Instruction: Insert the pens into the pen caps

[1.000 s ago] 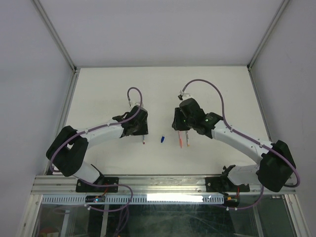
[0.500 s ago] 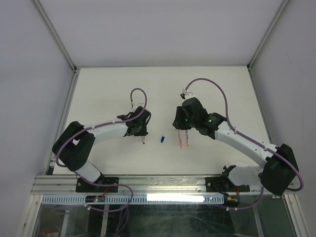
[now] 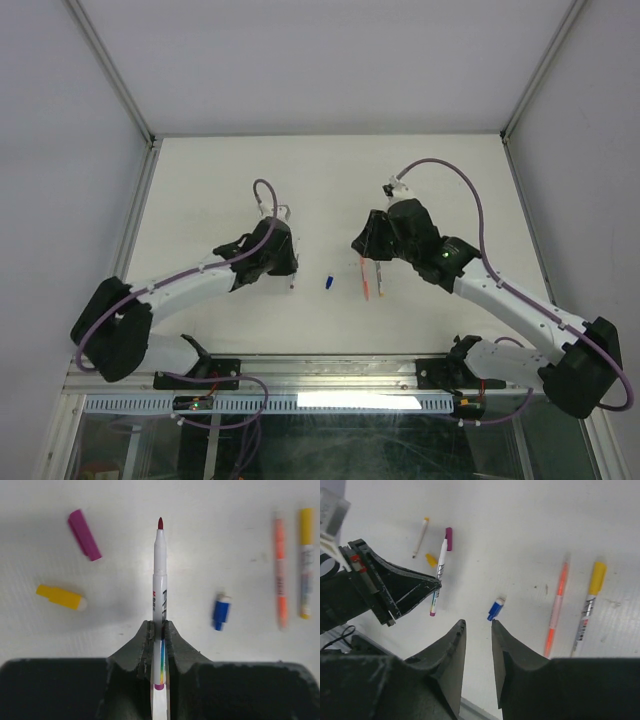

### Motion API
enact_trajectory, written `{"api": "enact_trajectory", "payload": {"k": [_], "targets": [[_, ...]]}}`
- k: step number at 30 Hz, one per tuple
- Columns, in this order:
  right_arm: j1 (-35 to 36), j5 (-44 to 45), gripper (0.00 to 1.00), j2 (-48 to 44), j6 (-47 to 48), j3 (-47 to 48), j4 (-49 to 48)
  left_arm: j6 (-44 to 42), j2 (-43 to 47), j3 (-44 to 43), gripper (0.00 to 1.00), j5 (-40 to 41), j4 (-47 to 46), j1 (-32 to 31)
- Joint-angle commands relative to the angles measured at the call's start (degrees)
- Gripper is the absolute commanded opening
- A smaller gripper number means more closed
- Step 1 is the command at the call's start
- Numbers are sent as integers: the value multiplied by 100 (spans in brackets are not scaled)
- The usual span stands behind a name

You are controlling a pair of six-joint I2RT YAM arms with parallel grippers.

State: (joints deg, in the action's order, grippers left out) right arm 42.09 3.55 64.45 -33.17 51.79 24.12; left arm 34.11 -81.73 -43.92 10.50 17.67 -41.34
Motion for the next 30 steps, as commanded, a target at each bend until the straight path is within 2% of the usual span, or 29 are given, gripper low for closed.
{"api": "enact_trajectory", "payload": {"k": [1, 5, 10, 15, 23, 27, 30], "targets": [[-7, -554, 31, -290, -737, -187, -1033, -316, 1274, 210, 5, -681, -1125, -78], [6, -992, 33, -154, -1411, -430, -1868, -281, 1791, 346, 5, -1102, -1541, -76], [89, -1066, 37, 111, -1787, -471, -2447, -178, 1959, 363, 5, -1518, -1780, -78], [350, -926, 40, 328, -1909, -315, -2628, -178, 1938, 358, 4, -1797, -1938, -86], [383, -804, 40, 729, -1921, -100, -2649, -258, 2021, 401, 3, -2129, -2110, -86], [387, -805, 37, 870, -1897, 6, -2738, -307, 2012, 412, 3, -2250, -2127, -97], [385, -759, 26, 902, -1849, 40, -2759, -330, 2033, 439, 2, -2289, -2127, -101]]}}
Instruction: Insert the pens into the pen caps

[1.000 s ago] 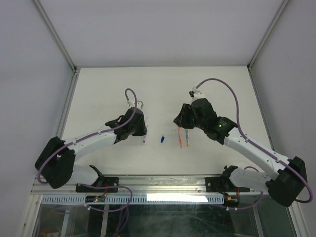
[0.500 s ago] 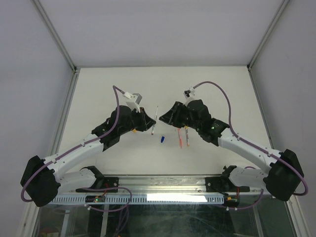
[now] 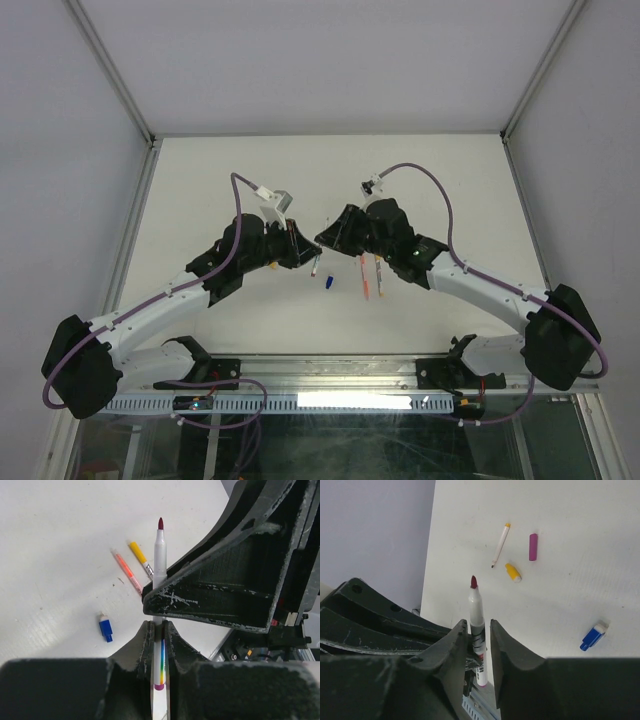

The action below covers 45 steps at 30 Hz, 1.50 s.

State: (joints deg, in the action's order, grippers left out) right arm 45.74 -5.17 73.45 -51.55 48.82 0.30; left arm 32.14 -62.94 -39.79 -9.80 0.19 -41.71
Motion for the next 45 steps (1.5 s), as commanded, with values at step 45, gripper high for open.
{"api": "enact_trajectory", "payload": {"k": [45], "targets": [[124, 577, 40, 1005, 2208, 1821, 1102, -327, 2047, 591, 0, 625, 1033, 964]]}}
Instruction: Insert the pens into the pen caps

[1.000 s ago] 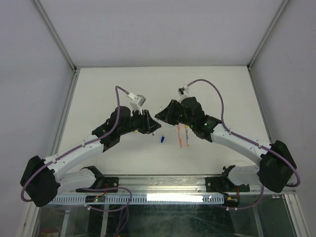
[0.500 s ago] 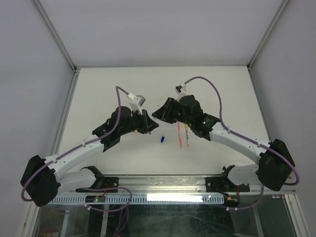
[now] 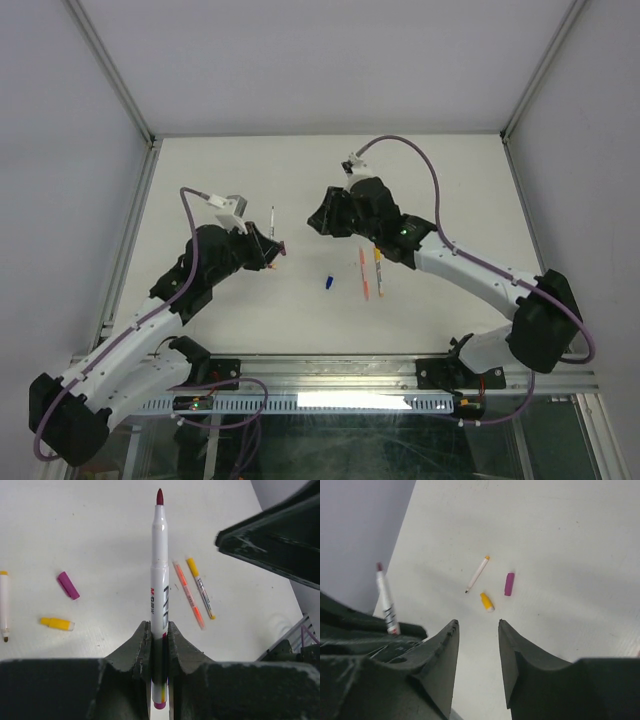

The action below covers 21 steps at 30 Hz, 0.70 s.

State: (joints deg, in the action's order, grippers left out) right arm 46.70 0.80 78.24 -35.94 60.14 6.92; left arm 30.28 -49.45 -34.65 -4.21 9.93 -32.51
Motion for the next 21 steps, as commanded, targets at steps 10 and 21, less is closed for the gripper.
{"api": "enact_trajectory", "payload": {"k": [10, 21], "targets": [[313, -44, 40, 2679, 1063, 2660, 1492, -394, 1871, -313, 0, 279, 971, 43], [543, 607, 39, 4593, 1264, 4910, 3077, -577, 2227, -534, 0, 615, 1476, 44]]}}
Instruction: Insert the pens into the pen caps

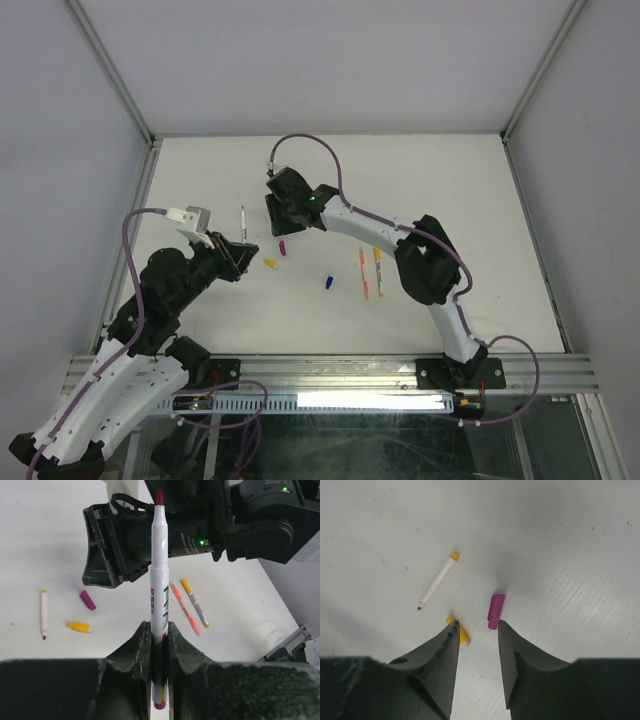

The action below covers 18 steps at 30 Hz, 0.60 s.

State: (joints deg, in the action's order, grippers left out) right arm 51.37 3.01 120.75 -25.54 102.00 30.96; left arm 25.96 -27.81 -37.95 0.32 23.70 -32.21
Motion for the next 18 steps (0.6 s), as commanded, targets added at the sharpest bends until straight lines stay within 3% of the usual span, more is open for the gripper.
{"api": "enact_trajectory", "payload": {"k": [1, 5, 18], "targets": [[87, 430, 39, 475, 239, 867, 791, -144, 70, -199, 0, 164, 99, 13], [126, 676, 38, 902, 298, 1424, 1209, -130, 98, -190, 0, 186, 91, 18], [224, 544, 38, 1504, 303, 1897, 1467, -109, 105, -155, 0, 135, 47, 13]]}}
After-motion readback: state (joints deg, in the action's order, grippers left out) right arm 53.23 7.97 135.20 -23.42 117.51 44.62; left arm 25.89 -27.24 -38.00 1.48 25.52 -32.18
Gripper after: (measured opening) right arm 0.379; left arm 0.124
